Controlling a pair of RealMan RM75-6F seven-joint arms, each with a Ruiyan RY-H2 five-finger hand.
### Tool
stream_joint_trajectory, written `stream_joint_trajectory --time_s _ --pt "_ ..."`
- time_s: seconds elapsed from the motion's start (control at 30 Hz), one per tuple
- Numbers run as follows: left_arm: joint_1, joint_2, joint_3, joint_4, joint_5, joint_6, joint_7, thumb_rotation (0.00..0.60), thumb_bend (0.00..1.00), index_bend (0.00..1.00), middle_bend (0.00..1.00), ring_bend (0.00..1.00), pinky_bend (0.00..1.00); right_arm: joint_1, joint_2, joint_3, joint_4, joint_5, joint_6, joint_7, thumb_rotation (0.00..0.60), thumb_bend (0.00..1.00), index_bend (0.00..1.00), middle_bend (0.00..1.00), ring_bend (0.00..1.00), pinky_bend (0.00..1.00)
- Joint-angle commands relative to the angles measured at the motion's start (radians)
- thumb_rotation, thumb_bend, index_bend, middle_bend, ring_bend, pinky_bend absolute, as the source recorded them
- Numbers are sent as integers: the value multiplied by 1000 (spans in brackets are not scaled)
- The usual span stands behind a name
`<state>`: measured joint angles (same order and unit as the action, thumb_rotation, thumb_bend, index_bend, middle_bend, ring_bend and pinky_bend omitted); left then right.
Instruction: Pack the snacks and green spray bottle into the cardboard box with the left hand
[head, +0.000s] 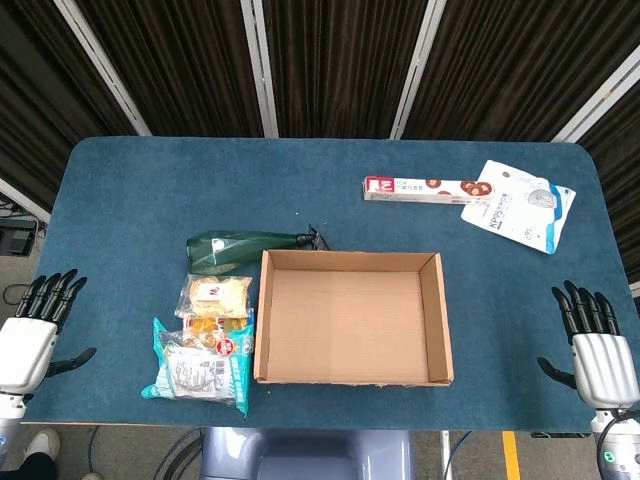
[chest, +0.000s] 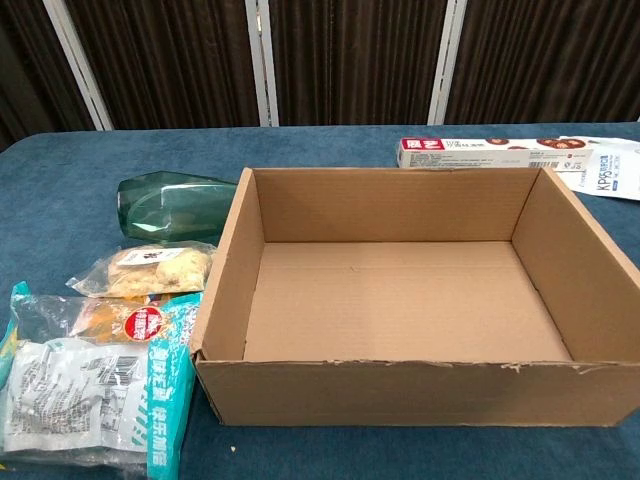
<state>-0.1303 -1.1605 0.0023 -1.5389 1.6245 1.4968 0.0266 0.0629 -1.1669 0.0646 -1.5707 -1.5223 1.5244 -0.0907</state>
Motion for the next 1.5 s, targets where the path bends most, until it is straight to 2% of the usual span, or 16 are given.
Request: stream_joint_trajectory --time_s 0.03,0.2,0.4,0.6,0.87,1.2,1.23,1.3,1.37,1.47,1.5 --pt "-5 12 8 -18 -18 -34 17 600 39 23 0 0 0 2 4 -3 -9 6 -11 -10 600 0 0 0 0 0" --pt "-15 28 31 -43 -22 -85 14 600 2 1 0 0 8 5 8 -3 -15 6 -18 -10 600 0 0 0 0 0" --pt "-64 121 124 -135 32 -244 -68 600 0 0 0 0 52 11 9 -4 -17 8 -31 -9 600 0 0 0 0 0" --pt "-120 115 147 -185 59 -356 -3 600 0 0 0 0 63 20 15 -3 -26 16 -53 -2 600 0 0 0 0 0" --pt "-152 30 114 -185 6 -429 146 598 0 0 0 0 59 25 36 -14 -32 10 -77 36 600 0 0 0 0 0" --pt "-208 -105 74 -118 -74 -535 281 599 0 18 0 0 68 25 66 -17 -37 16 -87 80 600 0 0 0 0 0" --pt "-212 -123 69 -105 -78 -538 294 599 0 38 0 0 83 26 68 -18 -37 17 -90 82 600 0 0 0 0 0" --pt "-216 -158 60 -77 -80 -530 321 599 48 157 37 39 167 27 70 -20 -38 18 -97 82 600 0 0 0 0 0" --pt "-209 -202 47 -40 -65 -487 355 600 185 384 195 190 332 29 73 -24 -42 19 -107 79 600 0 0 0 0 0" --pt "-187 -271 34 30 -9 -382 400 600 369 652 451 420 500 31 79 -29 -44 25 -122 82 600 0 0 0 0 0" --pt "-179 -296 34 59 14 -346 404 600 409 701 499 464 528 34 82 -30 -46 24 -127 84 600 0 0 0 0 0"
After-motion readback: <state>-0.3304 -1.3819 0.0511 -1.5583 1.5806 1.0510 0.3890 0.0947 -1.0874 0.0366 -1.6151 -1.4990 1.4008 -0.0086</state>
